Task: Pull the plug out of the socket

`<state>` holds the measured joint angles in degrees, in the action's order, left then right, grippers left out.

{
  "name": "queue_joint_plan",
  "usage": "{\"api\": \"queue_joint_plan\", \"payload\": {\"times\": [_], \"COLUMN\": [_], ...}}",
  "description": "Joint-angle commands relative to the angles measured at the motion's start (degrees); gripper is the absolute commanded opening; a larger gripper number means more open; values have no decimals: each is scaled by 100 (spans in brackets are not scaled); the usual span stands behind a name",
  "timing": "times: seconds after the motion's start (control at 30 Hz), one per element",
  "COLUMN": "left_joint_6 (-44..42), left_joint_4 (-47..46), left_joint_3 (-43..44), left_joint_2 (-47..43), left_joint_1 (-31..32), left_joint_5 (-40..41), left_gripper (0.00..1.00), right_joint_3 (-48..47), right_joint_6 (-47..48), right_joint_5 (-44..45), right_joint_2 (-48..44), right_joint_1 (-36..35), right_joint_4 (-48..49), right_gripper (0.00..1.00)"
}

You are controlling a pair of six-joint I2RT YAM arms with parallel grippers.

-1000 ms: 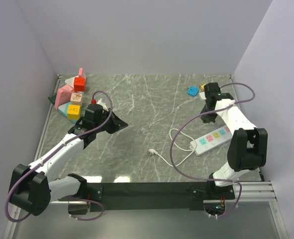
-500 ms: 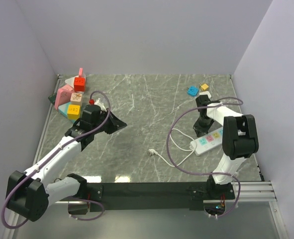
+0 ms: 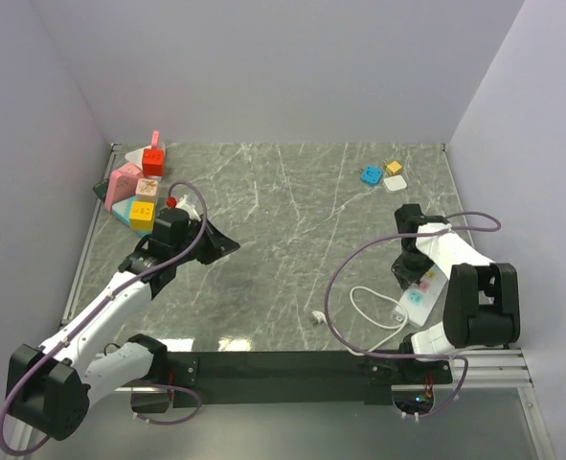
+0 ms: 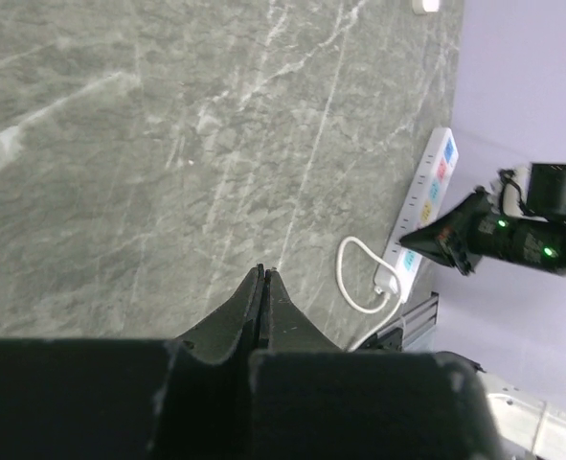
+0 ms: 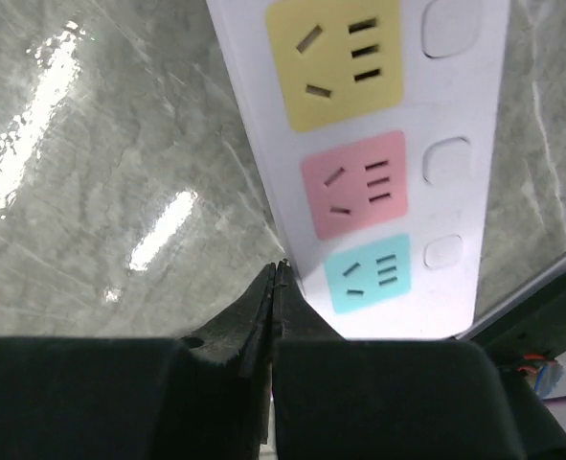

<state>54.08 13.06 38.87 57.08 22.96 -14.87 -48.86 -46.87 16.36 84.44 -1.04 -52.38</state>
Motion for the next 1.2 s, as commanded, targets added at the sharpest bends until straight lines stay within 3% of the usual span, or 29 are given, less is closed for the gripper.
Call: {"api": "queue_joint_plan", "payload": {"times": [0.0,0.03,0.1,0.17,0.2,0.3,0.37,0.43,0.57,0.6,0.67,0.87,1.17], "left_joint_6": [-170,-205,-346,-503,-591,-899,-1101,-1277,-2092,-2199,-2515,-3139,-3457], "left_joint_4": [144,214,450,609,819,1294,1593,1978,2788,2929,3114,3299,3317], "left_joint_3": [164,243,540,778,1049,1743,2079,2650,4053,4249,4531,5190,5561], "left_joint_2": [-127,-118,-31,109,171,531,881,1199,2330,2517,3008,4124,5154], "left_joint_1": [-168,-230,-449,-634,-844,-1414,-1802,-2277,-2639,-2648,-2691,-2762,-2902], "left_joint_5": [213,256,283,327,336,529,582,765,2065,2633,2831,3086,3579], "left_gripper": [1,1,1,1,1,1,4,13,71,76,86,99,99], "right_joint_3": [-88,-271,-413,-843,-1036,-1976,-2775,-3494,-4175,-4236,-4316,-4351,-4070], "right_joint_6": [-33,142,782,1101,1214,1400,1470,1602,1769,1795,1804,1857,1998], "right_joint_5": [184,53,-1341,-1827,-2064,-2101,-2128,-2050,-1987,-2005,-2066,-2198,-2234], "right_joint_2": [-279,-323,-577,-831,-894,-790,-327,53,914,994,1187,1425,1452], "right_joint_1": [42,42,16,-167,-569,-1151,-1538,-1915,-2382,-2462,-2637,-2805,-2805], "right_joint_4": [-141,-115,534,850,957,1002,723,511,150,149,167,246,369], "right_gripper": [0,0,0,2,23,55,61,71,86,91,94,96,98]}}
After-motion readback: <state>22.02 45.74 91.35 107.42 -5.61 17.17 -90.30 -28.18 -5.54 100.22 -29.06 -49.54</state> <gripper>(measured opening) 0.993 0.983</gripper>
